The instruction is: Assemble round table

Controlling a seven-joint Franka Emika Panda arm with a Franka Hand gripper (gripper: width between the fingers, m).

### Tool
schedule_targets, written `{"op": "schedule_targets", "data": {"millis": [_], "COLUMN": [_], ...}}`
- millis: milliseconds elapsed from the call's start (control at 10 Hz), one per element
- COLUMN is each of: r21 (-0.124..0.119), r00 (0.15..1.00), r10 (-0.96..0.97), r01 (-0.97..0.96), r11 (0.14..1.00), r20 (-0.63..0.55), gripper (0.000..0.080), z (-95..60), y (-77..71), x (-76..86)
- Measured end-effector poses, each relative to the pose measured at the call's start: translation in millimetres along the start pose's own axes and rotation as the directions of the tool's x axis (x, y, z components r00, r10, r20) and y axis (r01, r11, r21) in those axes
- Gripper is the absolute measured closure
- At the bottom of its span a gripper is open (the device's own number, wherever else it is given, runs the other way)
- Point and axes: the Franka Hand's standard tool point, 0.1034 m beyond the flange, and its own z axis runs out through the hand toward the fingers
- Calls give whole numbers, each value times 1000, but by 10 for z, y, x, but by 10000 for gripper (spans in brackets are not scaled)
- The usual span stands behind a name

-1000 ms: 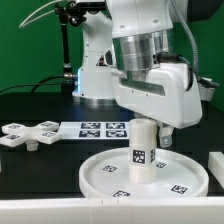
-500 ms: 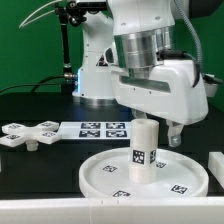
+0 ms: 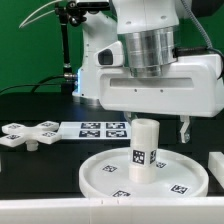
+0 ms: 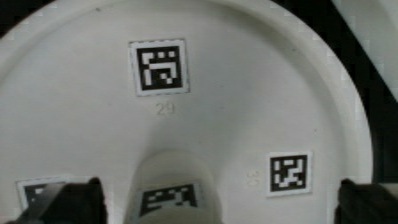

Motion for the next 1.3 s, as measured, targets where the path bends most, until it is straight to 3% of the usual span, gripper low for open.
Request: {"op": "schedule_targets", "data": {"millis": [200, 500, 1000, 1300], "r21": [-12, -24, -33, -74], "r00": [972, 862, 686, 361], "r10": [-233, -507, -727, -932], "r01": [233, 507, 727, 931], "r11": [972, 862, 686, 357], "r20": [-5, -9, 4, 39], "gripper": [150, 150, 150, 150], "z": [-21, -52, -29, -80], "y": [26, 102, 166, 101], "x": [30, 115, 151, 204]}}
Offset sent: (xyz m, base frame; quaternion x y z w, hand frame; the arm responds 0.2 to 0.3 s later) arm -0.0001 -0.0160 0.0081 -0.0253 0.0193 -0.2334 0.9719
